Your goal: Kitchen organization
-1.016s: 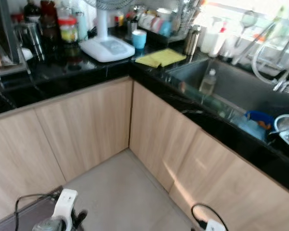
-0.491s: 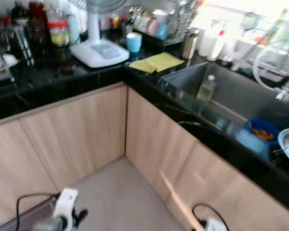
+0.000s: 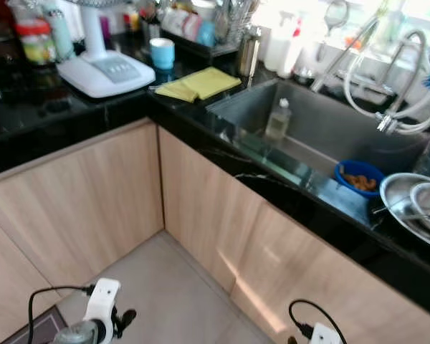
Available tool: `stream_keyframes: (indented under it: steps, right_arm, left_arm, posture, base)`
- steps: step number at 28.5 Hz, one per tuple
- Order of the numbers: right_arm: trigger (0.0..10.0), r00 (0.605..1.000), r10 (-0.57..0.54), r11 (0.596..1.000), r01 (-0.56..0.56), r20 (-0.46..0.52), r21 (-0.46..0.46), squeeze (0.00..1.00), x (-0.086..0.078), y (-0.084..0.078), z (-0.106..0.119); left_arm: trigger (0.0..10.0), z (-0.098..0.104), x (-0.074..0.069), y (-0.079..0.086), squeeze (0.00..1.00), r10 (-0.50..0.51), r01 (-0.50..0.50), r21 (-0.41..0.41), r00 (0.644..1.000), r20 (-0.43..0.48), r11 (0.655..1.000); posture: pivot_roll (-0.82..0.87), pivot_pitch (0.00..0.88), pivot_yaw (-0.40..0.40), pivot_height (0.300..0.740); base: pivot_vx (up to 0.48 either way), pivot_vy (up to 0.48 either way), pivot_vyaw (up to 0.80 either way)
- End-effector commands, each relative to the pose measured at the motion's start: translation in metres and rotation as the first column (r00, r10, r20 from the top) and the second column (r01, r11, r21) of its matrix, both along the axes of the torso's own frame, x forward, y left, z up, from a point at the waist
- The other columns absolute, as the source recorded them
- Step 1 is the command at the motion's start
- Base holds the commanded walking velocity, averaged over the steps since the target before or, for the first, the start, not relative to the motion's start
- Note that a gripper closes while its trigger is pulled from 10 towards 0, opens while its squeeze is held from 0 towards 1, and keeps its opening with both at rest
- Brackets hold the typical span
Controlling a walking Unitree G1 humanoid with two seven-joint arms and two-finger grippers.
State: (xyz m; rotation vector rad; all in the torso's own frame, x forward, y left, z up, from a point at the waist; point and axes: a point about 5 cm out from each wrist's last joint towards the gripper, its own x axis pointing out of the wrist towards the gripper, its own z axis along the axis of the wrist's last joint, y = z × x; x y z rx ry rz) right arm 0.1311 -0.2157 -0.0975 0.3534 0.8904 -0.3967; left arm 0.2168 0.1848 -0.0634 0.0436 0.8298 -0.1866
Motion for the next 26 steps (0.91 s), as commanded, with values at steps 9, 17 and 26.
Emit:
stream_keyframes:
  steps: [9,17,26]
  right_arm:
    - [10.0,0.998,-0.056,0.998,0.056,0.011,0.007,0.00,0.0001,-0.0018,0.0005]
    - [10.0,0.998,-0.067,0.998,0.067,0.011,0.007,0.00,-0.0007,-0.0009,0.0001]
    - [10.0,0.998,-0.069,0.998,0.069,0.004,0.007,0.00,-0.0028,0.0009,-0.0009]
  left_arm:
    - [10.0,0.0000,0.0005,-0.0005,0.00,0.002,-0.002,-0.005,1.000,-0.005,1.000]
    - [10.0,0.0001,0.0001,0.0006,0.00,-0.001,0.001,-0.006,1.000,-0.005,1.000]
    - [10.0,-0.0003,-0.0012,0.0026,0.00,-0.018,0.018,0.012,1.000,-0.007,1.000]
  posture:
    - [0.09,0.058,-0.101,0.740]
    - [0.08,0.059,-0.094,0.740]
    - [0.09,0.046,-0.089,0.740]
  base:
    - [0.000,0.000,-0.59]
    - [0.000,0.000,-0.59]
    - [0.000,0.000,-0.59]
